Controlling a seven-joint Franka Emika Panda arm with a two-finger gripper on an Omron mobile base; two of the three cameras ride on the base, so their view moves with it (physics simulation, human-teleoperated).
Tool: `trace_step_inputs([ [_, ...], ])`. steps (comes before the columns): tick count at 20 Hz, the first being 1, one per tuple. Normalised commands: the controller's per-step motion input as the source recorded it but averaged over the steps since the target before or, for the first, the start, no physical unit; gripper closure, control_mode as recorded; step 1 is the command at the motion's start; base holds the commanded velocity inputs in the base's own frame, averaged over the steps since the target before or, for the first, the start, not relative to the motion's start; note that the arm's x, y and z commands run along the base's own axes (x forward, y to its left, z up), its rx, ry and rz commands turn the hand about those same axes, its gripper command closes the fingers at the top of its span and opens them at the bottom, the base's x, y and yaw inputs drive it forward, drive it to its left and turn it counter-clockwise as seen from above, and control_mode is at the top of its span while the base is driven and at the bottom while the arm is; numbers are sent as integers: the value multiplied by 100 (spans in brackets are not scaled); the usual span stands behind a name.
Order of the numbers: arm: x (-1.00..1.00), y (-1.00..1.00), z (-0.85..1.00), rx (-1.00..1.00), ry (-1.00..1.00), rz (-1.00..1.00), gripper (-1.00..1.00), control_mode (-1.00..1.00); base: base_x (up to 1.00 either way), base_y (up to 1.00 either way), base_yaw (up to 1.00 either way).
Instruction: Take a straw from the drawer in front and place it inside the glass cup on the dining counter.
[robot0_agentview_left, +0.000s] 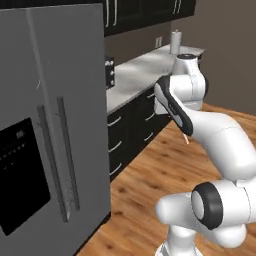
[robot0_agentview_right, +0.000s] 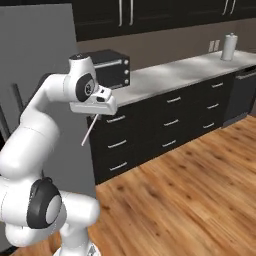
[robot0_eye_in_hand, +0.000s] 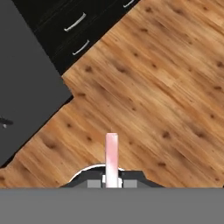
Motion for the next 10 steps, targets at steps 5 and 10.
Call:
trace_step_inputs([
  [5,0,0,0,0,0,0,100,100,100,-44,-37],
  [10,0,0,0,0,0,0,100,100,97,-48,-41],
])
